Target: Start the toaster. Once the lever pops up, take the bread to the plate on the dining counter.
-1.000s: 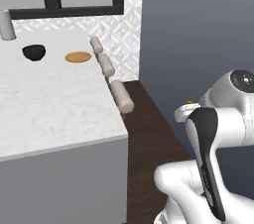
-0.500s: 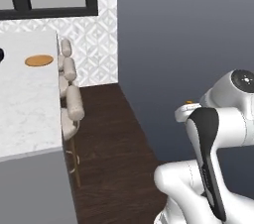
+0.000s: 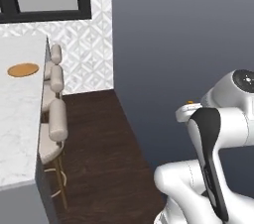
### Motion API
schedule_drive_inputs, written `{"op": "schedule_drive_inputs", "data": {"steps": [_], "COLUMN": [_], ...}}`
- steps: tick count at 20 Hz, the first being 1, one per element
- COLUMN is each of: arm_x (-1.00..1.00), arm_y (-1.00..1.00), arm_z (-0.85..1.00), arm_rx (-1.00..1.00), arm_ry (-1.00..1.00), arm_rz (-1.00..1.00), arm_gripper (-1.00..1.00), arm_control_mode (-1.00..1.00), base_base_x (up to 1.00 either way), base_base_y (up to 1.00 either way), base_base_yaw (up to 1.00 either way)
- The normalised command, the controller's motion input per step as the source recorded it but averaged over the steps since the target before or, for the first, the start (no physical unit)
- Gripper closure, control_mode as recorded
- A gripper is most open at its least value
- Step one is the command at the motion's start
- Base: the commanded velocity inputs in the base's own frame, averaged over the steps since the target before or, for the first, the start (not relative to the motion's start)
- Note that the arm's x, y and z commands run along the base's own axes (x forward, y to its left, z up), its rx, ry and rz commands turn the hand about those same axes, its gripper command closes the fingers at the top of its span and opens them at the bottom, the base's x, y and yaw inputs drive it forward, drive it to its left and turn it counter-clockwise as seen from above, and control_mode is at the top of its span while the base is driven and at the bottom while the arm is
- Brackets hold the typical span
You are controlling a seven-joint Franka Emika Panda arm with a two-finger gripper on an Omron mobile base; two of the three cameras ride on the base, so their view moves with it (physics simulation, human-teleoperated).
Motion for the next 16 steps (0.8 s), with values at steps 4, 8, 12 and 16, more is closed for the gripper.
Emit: {"op": "schedule_drive_inputs", "data": {"steps": [4, 8, 12, 16], "arm_x": [0.00, 0.00, 0.00, 0.00], "arm_y": [0.00, 0.00, 0.00, 0.00], "arm_z": [0.00, 0.00, 0.00, 0.00], "arm_rx": [0.00, 0.00, 0.00, 0.00], "arm_ry": [0.00, 0.00, 0.00, 0.00], "arm_rz": [0.00, 0.00, 0.00, 0.00], "arm_gripper": [1.00, 1.00, 1.00, 1.00], "arm_control_mode": [1.00, 1.00, 1.00, 1.00], "base_base_x": [0.87, 0.89, 0.83, 0.78], "base_base_y": [-0.34, -0.34, -0.44, -0.52], "base_base_yaw": [0.00, 0.01, 0.02, 0.06]}}
